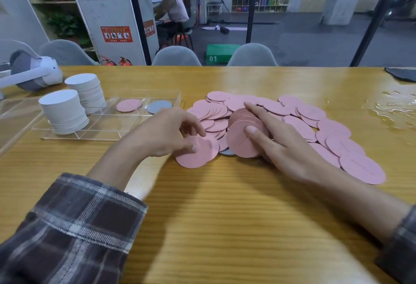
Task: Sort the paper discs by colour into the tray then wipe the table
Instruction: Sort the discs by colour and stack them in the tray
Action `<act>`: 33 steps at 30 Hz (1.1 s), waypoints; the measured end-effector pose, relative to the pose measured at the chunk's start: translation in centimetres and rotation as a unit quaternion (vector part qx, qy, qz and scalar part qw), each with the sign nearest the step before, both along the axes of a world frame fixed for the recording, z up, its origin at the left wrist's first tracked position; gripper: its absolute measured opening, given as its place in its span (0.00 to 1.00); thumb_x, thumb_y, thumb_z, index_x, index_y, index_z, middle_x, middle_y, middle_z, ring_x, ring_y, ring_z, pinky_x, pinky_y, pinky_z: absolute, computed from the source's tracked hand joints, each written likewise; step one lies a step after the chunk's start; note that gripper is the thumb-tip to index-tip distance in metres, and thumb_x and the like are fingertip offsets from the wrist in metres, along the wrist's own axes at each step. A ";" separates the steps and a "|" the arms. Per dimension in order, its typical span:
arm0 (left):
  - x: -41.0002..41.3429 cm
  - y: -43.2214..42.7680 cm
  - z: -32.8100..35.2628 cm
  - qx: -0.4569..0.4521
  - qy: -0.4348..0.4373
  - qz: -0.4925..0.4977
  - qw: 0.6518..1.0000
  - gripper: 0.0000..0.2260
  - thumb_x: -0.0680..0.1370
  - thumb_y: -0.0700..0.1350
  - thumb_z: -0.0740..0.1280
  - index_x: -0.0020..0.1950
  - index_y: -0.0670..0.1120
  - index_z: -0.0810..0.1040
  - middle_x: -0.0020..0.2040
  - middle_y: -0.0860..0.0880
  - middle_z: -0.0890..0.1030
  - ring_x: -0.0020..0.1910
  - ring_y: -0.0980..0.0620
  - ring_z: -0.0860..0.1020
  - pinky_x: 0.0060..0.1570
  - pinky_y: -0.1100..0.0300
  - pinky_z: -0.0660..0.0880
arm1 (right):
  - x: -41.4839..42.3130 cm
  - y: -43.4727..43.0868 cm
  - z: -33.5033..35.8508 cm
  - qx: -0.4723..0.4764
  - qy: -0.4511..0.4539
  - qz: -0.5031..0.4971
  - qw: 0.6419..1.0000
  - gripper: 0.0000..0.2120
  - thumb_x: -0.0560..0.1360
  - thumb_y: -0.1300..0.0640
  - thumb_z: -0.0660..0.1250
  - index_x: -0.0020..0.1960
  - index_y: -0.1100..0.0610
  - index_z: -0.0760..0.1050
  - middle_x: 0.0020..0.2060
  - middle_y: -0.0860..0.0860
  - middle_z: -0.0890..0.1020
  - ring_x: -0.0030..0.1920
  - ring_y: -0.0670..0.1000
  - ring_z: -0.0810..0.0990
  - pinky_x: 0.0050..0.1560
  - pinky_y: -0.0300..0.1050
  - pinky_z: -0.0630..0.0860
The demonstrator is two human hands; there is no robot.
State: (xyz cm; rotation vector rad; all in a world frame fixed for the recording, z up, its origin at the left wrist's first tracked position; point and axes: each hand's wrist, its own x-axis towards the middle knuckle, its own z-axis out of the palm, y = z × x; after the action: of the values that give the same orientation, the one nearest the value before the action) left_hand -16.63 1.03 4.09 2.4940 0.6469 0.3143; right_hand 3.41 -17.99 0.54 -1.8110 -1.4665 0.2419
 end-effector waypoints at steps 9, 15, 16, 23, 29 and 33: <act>1.0 -1.1 0.0 -0.193 -0.134 -0.048 0.971 0.03 0.79 0.37 0.73 0.51 0.43 0.84 0.47 0.40 0.83 0.41 0.53 0.82 0.45 0.61 0.80 | 0.2 0.2 -0.2 -0.009 0.037 -0.002 0.999 0.24 0.85 0.43 0.56 0.81 0.40 0.59 0.71 0.35 0.72 0.70 0.37 0.70 0.74 0.44 0.64; 2.9 -3.2 -1.4 -0.230 -0.187 -0.005 0.955 0.03 0.78 0.36 0.74 0.50 0.40 0.82 0.44 0.49 0.85 0.39 0.48 0.85 0.47 0.56 0.84 | 0.0 0.3 0.0 -0.004 0.077 0.000 0.997 0.21 0.86 0.45 0.53 0.79 0.41 0.62 0.72 0.38 0.72 0.73 0.36 0.67 0.75 0.40 0.63; 3.3 -3.6 -1.6 -0.227 -0.198 0.005 0.954 0.03 0.78 0.36 0.74 0.50 0.39 0.82 0.45 0.47 0.84 0.38 0.47 0.86 0.46 0.55 0.84 | 0.0 0.2 0.0 -0.003 0.084 -0.002 0.996 0.21 0.86 0.44 0.52 0.79 0.40 0.63 0.71 0.38 0.73 0.71 0.34 0.68 0.72 0.36 0.64; 3.8 -4.2 -2.0 -0.246 -0.220 0.035 0.943 0.04 0.77 0.36 0.75 0.48 0.38 0.81 0.40 0.47 0.82 0.34 0.50 0.83 0.39 0.62 0.81 | -0.1 0.2 0.2 -0.002 0.099 0.004 0.995 0.25 0.83 0.39 0.51 0.79 0.40 0.62 0.74 0.35 0.70 0.72 0.32 0.65 0.68 0.26 0.61; 3.8 -4.2 -2.1 -0.246 -0.248 0.027 0.937 0.05 0.77 0.37 0.75 0.50 0.38 0.82 0.40 0.49 0.83 0.35 0.49 0.85 0.40 0.56 0.84 | 0.0 0.4 -0.1 -0.020 0.015 0.004 1.000 0.28 0.83 0.43 0.61 0.81 0.44 0.58 0.75 0.40 0.70 0.73 0.41 0.68 0.75 0.42 0.64; 3.6 -4.1 -1.9 -0.188 -0.238 0.003 0.953 0.05 0.78 0.39 0.76 0.52 0.46 0.84 0.39 0.47 0.82 0.37 0.46 0.86 0.43 0.52 0.85 | 0.1 0.4 -0.2 -0.013 0.000 0.001 1.000 0.27 0.83 0.44 0.61 0.81 0.44 0.59 0.74 0.40 0.71 0.72 0.40 0.69 0.74 0.43 0.66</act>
State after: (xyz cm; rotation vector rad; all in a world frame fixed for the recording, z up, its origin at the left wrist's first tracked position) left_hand -13.00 -3.08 2.14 1.9508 0.4594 0.6974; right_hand 3.54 -17.63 0.31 -1.8307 -1.4707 0.2639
